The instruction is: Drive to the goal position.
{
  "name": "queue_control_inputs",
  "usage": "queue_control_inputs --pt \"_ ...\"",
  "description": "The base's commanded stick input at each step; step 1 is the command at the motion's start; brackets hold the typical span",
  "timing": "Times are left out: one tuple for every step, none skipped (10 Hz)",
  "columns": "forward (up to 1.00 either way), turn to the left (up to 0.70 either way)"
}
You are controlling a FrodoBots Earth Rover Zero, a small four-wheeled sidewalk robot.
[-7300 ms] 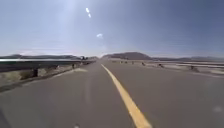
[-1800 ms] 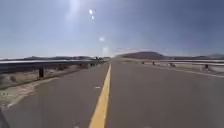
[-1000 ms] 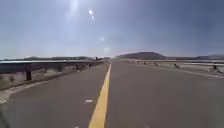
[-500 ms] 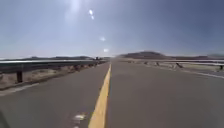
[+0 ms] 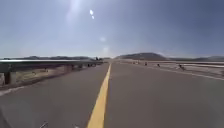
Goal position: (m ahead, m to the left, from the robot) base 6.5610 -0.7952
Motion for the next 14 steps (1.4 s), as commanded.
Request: queue_control_inputs --pt "0.85 0.00" --pt "0.85 0.00" --pt "0.85 0.00" --pt "0.85 0.00" --pt "0.85 0.00" --pt "0.85 0.00" --pt "0.85 0.00" --pt "0.85 0.00" --pt "0.85 0.00" --pt "0.85 0.00" --pt "0.85 0.00" --pt "0.85 0.00" --pt "0.85 0.00" --pt "0.85 0.00"
